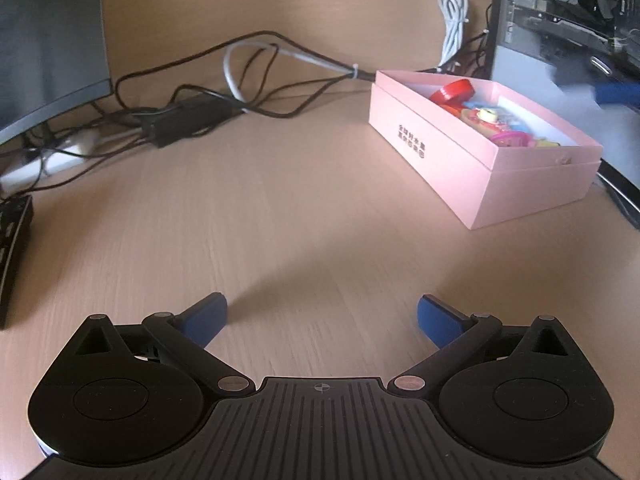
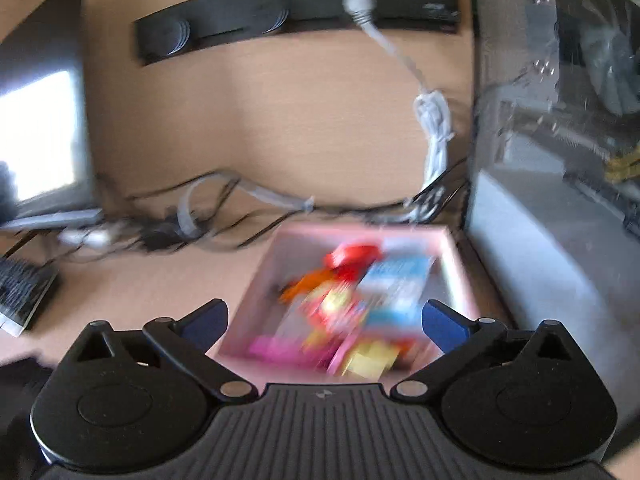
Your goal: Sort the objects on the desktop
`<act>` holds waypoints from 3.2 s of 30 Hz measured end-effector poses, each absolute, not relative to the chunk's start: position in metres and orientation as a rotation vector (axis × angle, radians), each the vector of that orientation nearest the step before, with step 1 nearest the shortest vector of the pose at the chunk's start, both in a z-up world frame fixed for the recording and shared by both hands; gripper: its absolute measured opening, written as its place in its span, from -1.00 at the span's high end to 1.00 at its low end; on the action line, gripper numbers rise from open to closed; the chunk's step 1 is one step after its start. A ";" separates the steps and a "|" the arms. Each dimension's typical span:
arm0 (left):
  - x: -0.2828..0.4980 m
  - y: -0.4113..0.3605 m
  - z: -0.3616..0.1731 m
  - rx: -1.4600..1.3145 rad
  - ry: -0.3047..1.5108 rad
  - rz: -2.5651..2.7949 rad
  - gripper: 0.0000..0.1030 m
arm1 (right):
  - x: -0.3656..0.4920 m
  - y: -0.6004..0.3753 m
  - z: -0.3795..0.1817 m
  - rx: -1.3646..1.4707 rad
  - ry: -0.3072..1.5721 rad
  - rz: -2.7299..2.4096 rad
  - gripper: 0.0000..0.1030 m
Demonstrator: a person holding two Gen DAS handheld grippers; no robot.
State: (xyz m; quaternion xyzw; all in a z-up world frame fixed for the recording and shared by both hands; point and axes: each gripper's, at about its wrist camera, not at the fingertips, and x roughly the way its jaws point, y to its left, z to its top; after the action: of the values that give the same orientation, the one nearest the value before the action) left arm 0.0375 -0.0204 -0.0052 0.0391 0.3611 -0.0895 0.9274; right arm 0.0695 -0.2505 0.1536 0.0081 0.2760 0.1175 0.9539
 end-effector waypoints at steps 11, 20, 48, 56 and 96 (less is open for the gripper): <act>0.044 -0.036 -0.009 0.070 0.694 -0.109 -1.00 | 0.050 -0.228 0.072 -0.050 0.746 0.196 -1.00; 0.047 -0.041 -0.010 0.042 0.693 -0.053 -1.00 | 0.076 -0.223 0.066 -0.089 0.726 0.148 -1.00; 0.055 -0.043 -0.011 0.023 0.694 -0.022 -1.00 | 0.082 -0.232 0.063 -0.028 0.696 0.098 -1.00; 0.055 -0.043 -0.011 0.023 0.694 -0.022 -1.00 | 0.082 -0.232 0.063 -0.028 0.696 0.097 -1.00; 0.055 -0.043 -0.010 0.022 0.695 -0.021 -1.00 | 0.081 -0.232 0.063 -0.027 0.696 0.097 -1.00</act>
State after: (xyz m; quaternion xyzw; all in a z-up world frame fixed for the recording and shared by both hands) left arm 0.0552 -0.0431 -0.0104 0.0108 0.3405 -0.0101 0.9401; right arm 0.0815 -0.2323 0.0627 -0.0132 0.3409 0.0473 0.9388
